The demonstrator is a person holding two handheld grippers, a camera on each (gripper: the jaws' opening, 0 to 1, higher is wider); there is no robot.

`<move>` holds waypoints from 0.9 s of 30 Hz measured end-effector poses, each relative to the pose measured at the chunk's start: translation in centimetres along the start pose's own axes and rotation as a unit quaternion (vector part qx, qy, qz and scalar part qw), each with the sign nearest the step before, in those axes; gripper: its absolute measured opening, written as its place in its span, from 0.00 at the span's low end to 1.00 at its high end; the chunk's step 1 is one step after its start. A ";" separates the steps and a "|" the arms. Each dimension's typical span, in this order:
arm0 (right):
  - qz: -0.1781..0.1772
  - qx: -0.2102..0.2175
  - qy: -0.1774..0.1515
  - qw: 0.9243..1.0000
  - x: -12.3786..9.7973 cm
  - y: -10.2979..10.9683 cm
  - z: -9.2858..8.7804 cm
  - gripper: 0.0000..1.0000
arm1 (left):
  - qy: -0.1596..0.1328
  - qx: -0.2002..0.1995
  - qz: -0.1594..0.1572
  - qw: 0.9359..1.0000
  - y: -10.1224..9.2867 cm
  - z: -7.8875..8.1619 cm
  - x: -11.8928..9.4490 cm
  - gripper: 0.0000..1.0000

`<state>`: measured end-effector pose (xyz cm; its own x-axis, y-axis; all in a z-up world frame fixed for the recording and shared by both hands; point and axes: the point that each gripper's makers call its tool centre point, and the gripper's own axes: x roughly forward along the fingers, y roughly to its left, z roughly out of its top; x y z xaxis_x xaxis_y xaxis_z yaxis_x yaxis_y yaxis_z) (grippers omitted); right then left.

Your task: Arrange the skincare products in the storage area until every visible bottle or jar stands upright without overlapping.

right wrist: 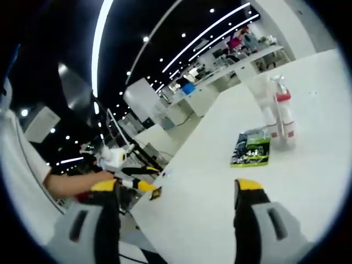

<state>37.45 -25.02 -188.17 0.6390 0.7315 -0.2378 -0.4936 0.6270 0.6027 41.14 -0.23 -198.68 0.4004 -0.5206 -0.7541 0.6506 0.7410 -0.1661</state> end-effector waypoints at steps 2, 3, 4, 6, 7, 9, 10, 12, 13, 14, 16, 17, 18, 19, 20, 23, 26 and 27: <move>0.001 -0.001 0.002 1.000 0.1 0.1 -0.2 0.84 | 0.017 0.007 0.010 1.000 0.8 -1.0 -0.4 0.69; 0.002 -0.001 0.003 1.000 0.2 0.2 -0.3 0.84 | 0.031 0.012 0.017 0.999 1.3 -1.8 -0.6 0.69; 0.003 0.000 0.004 1.000 0.2 0.2 -0.4 0.84 | 0.044 0.018 0.024 0.999 1.8 -2.6 -0.8 0.69; 0.003 0.000 0.006 1.000 0.3 0.2 -0.5 0.84 | 0.062 0.020 0.030 0.997 2.5 -3.8 -1.0 0.69; 0.003 0.000 0.007 1.000 0.3 0.2 -0.6 0.84 | 0.064 0.021 0.031 0.997 2.6 -3.9 -1.1 0.68; 0.002 0.000 0.008 1.000 0.3 0.3 -0.6 0.84 | 0.075 0.024 0.036 0.996 2.9 -4.6 -1.1 0.67; 0.002 0.000 0.010 1.000 0.4 0.3 -0.8 0.84 | 0.098 0.039 0.042 0.994 3.5 -5.8 -1.2 0.66; 0.001 0.001 0.010 1.000 0.3 0.2 -0.8 0.84 | 0.119 0.055 0.044 0.990 3.9 -6.7 -1.2 0.65; 0.000 0.001 0.011 1.000 0.3 0.2 -0.8 0.84 | 0.129 0.063 0.046 0.989 4.1 -7.2 -1.2 0.65; 0.000 0.001 0.010 1.000 0.3 0.2 -0.8 0.84 | 0.133 0.068 0.046 0.988 4.3 -7.4 -1.1 0.65; -0.001 0.001 0.010 1.000 0.3 0.2 -0.8 0.84 | 0.135 0.069 0.045 0.987 4.4 -7.6 -0.9 0.63; -0.002 0.001 0.010 1.000 0.3 0.2 -0.7 0.84 | 0.138 0.068 0.045 0.987 4.6 -7.8 -0.8 0.61; -0.003 0.000 0.011 1.000 0.3 0.2 -0.8 0.84 | 0.142 0.068 0.043 0.987 4.6 -7.9 -0.7 0.59; -0.003 0.000 0.011 1.000 0.3 0.2 -0.8 0.84 | 0.146 0.069 0.042 0.986 4.6 -8.0 -0.6 0.58; -0.004 0.000 0.011 1.000 0.3 0.2 -0.8 0.84 | 0.149 0.071 0.041 0.985 4.6 -8.1 -0.5 0.57; -0.006 0.000 0.012 1.000 0.2 0.1 -0.8 0.83 | 0.161 0.076 0.037 0.983 4.5 -8.6 -0.1 0.56; -0.007 0.001 0.012 1.000 0.2 0.0 -0.8 0.83 | 0.164 0.078 0.036 0.983 4.5 -8.8 0.1 0.55; -0.008 0.001 0.012 1.000 0.2 0.0 -0.8 0.83 | 0.166 0.078 0.035 0.982 4.5 -8.9 0.2 0.55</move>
<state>37.05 -24.65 -188.82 0.6318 0.7283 -0.2653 -0.4830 0.6376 0.6002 38.38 6.74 -205.23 0.2320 -0.2848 -0.9301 0.7303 0.6826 -0.0268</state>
